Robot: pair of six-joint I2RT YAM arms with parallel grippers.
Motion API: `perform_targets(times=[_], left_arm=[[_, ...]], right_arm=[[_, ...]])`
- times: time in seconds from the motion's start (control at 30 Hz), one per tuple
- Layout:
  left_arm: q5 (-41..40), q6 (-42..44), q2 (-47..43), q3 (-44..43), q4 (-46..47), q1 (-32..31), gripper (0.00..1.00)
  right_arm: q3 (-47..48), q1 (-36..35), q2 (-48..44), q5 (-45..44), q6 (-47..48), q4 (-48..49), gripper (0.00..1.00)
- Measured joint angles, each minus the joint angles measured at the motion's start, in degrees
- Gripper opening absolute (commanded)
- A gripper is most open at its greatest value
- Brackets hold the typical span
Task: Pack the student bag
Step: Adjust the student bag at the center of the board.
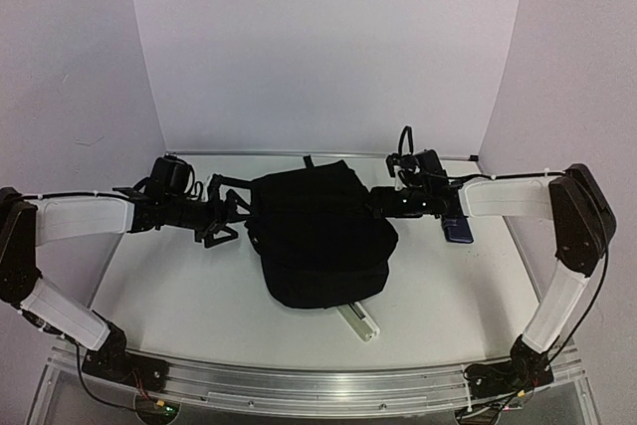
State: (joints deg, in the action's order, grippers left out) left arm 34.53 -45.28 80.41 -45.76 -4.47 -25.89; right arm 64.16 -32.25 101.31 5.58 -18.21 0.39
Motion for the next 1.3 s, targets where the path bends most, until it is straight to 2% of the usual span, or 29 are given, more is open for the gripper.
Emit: perform_targets(times=[0.07, 0.1, 0.2, 0.3, 0.4, 0.47, 0.5, 0.6, 0.73, 0.87, 0.93, 1.0, 1.07, 1.13, 1.2, 1.3], left_arm=[[-0.2, -1.9, -1.6, 2.5, 0.0, -1.3, 0.91], [-0.2, -2.9, -2.2, 3.7, 0.1, -1.6, 0.88], [0.1, -5.7, -2.5, 6.3, 2.0, -2.2, 0.75], [1.5, -8.8, -0.4, 6.9, 6.9, -2.3, 0.53], [3.2, -11.4, 4.0, 6.8, 13.8, -2.3, 0.25], [4.1, -12.2, 7.1, 6.4, 16.8, -2.3, 0.10], [4.3, -12.0, 8.4, 5.8, 17.1, -2.3, 0.05], [4.5, -11.3, 11.5, 3.2, 17.1, -2.0, 0.00], [4.9, -7.3, 13.9, -1.6, 15.2, 0.8, 0.00], [6.1, -2.2, 19.5, -9.3, 13.3, 5.4, 0.02], [6.1, 1.8, 24.0, -15.0, 11.6, 7.4, 0.06], [5.4, 5.9, 28.8, -21.7, 9.0, 8.7, 0.16], [4.2, 9.6, 32.6, -27.7, 6.8, 9.6, 0.32], [2.4, 13.0, 34.9, -32.8, 4.8, 10.4, 0.52], [0.5, 15.5, 35.1, -36.0, 2.9, 10.8, 0.68], [-4.1, 19.7, 33.6, -38.3, 0.2, 10.9, 0.83]], right_arm=[[0.0, 1.2, 0.9, 3.9, -0.4, 0.0, 0.65], [0.0, 1.5, 1.1, 5.4, -0.5, 0.0, 0.58], [0.0, 1.7, 1.5, 9.1, -1.1, 0.3, 0.41], [-0.1, 1.7, 1.9, 12.7, -1.4, 0.8, 0.18], [-0.6, 1.8, 2.0, 14.8, -2.2, 1.9, 0.02], [-1.3, 1.9, 2.0, 15.6, -2.6, 2.7, 0.00], [-1.7, 2.0, 2.0, 15.9, -2.8, 3.2, 0.00], [-3.4, 2.1, 2.0, 17.3, -3.6, 4.7, 0.00], [-6.7, 1.8, 0.9, 19.5, -5.1, 6.8, 0.00], [-8.8, -1.7, -0.8, 19.5, -7.7, 8.6, 0.00], [-8.9, -5.5, -1.1, 18.4, -9.3, 9.5, 0.00], [-8.9, -11.0, -1.2, 17.0, -11.3, 10.9, 0.01], [-8.7, -16.5, -1.4, 16.8, -13.0, 12.9, 0.18], [-8.4, -21.8, -1.8, 16.7, -15.0, 14.4, 0.42], [-8.3, -24.4, -3.3, 15.9, -15.6, 14.8, 0.58], [-7.3, -24.3, -7.1, 11.3, -15.0, 12.6, 0.74]])
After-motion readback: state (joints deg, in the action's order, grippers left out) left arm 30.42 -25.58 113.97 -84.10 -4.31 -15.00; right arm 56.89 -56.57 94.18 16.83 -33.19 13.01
